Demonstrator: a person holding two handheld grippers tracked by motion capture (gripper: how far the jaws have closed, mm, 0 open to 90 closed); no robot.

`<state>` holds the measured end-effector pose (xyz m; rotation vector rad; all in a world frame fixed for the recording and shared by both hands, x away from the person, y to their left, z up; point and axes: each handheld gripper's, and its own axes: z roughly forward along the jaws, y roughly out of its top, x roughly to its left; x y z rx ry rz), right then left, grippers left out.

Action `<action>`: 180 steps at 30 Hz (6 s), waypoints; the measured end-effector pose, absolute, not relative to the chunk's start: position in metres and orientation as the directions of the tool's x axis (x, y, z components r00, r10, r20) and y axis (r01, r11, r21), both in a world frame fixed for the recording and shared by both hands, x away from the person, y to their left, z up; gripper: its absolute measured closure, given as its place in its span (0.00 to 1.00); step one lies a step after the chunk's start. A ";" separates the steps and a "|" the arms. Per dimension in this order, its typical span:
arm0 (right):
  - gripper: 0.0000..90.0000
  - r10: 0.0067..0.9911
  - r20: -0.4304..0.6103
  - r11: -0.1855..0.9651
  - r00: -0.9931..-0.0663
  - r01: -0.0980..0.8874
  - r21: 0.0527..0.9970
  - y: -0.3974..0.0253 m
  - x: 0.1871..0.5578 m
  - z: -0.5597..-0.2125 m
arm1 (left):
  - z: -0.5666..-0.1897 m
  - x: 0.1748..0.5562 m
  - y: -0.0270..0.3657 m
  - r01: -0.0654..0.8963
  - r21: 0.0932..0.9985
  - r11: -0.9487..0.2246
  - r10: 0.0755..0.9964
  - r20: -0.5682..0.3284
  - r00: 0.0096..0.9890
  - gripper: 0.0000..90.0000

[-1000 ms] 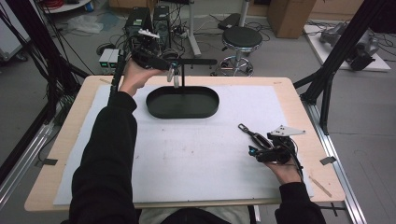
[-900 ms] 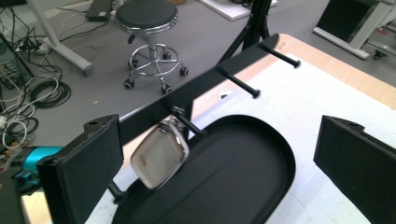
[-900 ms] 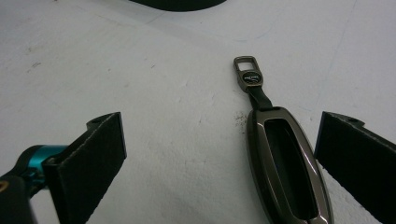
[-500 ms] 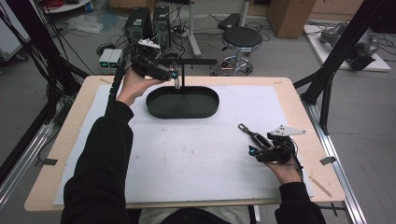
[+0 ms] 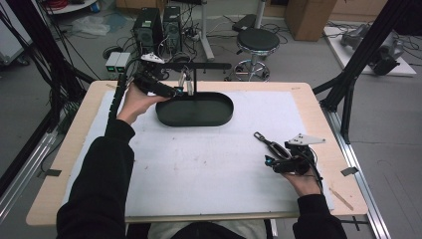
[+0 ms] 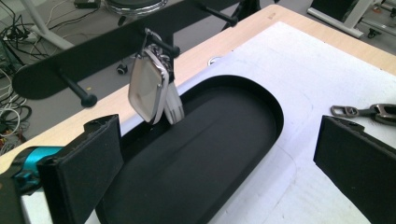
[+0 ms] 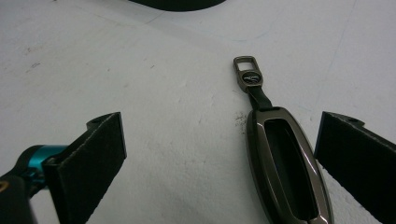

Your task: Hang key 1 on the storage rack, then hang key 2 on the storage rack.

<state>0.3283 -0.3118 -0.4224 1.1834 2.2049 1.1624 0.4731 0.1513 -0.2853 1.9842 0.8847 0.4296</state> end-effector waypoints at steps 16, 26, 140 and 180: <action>0.02 0.816 0.052 0.305 -0.576 0.505 0.808 -0.311 0.328 -0.422 | -0.308 0.449 0.174 0.454 0.819 -0.351 0.752 -0.043 0.658 0.02; 0.02 0.814 0.046 0.311 -0.579 0.502 0.807 -0.311 0.328 -0.423 | -0.325 0.432 0.185 0.464 0.809 -0.360 0.743 -0.051 0.667 0.02; 0.02 0.783 0.009 0.450 -0.622 0.577 0.681 -0.278 0.401 -0.408 | -0.434 0.289 0.266 0.523 0.794 -0.308 0.781 -0.102 0.616 0.02; 0.82 0.775 0.020 0.554 -0.632 0.695 0.459 -0.287 0.430 -0.418 | -0.437 0.285 0.271 0.530 0.798 -0.286 0.779 -0.128 0.614 0.02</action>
